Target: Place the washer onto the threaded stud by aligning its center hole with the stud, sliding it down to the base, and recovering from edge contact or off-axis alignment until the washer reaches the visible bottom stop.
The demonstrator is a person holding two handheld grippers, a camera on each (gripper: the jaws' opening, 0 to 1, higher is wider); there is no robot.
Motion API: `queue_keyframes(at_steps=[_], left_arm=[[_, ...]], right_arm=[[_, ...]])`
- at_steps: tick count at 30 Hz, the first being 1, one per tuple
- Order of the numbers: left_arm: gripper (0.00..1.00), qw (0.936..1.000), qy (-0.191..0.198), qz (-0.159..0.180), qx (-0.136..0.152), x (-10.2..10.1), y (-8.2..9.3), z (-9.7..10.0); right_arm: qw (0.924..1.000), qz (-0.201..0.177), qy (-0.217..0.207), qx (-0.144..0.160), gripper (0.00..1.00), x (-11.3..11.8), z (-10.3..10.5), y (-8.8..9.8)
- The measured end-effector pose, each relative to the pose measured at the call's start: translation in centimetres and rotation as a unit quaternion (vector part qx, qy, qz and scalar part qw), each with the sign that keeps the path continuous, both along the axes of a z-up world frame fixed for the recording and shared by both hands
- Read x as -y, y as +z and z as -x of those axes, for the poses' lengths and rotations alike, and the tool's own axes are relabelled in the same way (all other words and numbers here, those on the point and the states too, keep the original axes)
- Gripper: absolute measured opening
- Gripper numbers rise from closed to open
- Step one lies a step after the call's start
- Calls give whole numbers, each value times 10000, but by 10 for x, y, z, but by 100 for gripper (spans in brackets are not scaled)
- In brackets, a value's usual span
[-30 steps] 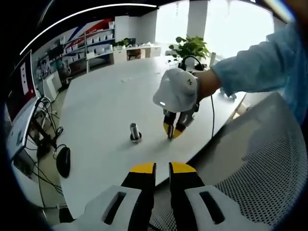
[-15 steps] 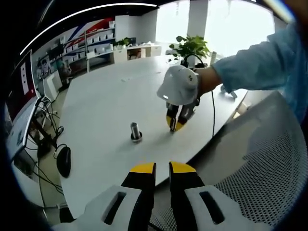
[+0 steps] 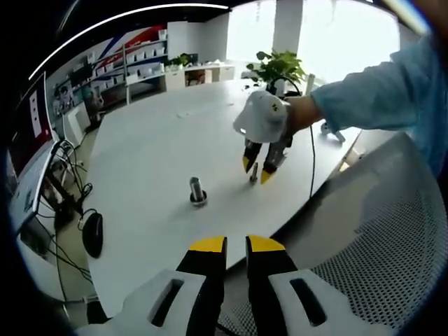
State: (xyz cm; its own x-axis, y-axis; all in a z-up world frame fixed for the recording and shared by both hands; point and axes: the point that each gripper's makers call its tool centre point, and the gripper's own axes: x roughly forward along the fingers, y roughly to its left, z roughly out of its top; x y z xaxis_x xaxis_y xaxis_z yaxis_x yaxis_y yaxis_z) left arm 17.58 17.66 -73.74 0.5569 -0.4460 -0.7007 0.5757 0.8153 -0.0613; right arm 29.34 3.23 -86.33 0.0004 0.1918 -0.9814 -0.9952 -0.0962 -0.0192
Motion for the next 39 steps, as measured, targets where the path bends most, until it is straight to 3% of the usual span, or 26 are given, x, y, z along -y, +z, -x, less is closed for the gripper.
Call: queue_keyframes(at_steps=[4, 8, 9, 12, 16, 23, 29, 32, 34, 36, 37, 39], left_arm=[[8, 10000, -22, -5, -5, 0, 0, 1], [8, 10000, 9, 18, 9, 0, 1, 0], [8, 10000, 19, 25, 9, 0, 1, 1], [8, 10000, 8, 30, 16, 0, 1, 1], [8, 10000, -32, 28, 15, 1, 1, 1], [8, 10000, -96, 9, 3, 2, 0, 2], [8, 9999, -158, 6, -35, 3, -1, 3], [7, 9999, -159, -16, -35, 2, -1, 4], [7, 9999, -125, 6, -7, 2, 0, 3], [7, 10000, -97, 18, 7, 1, 1, 2], [7, 10000, -84, 17, 18, 1, 1, 2], [7, 10000, -65, 15, 39, 1, 2, 2]], right_arm=[[9979, -448, -411, -208, 38, -4, 9, 14], [9912, -902, -887, -384, 41, -1, 17, 36], [9864, -1126, -1045, -583, 41, 0, 25, 46], [9760, -1499, -1376, -773, 41, 6, 30, 66], [9647, -1951, -1629, -691, 41, 23, 35, 94], [9451, -2389, -2159, -557, 41, 57, 44, 120], [9116, -3111, -2643, -488, 40, 74, 59, 151], [8961, -3391, -2856, -211, 38, 84, 60, 161], [8859, -3524, -3007, -228, 38, 88, 65, 163], [8705, -3713, -3230, -80, 37, 94, 66, 169], [8587, -3908, -3308, 234, 37, 99, 60, 176], [8386, -4131, -3531, 364, 37, 106, 60, 183]])
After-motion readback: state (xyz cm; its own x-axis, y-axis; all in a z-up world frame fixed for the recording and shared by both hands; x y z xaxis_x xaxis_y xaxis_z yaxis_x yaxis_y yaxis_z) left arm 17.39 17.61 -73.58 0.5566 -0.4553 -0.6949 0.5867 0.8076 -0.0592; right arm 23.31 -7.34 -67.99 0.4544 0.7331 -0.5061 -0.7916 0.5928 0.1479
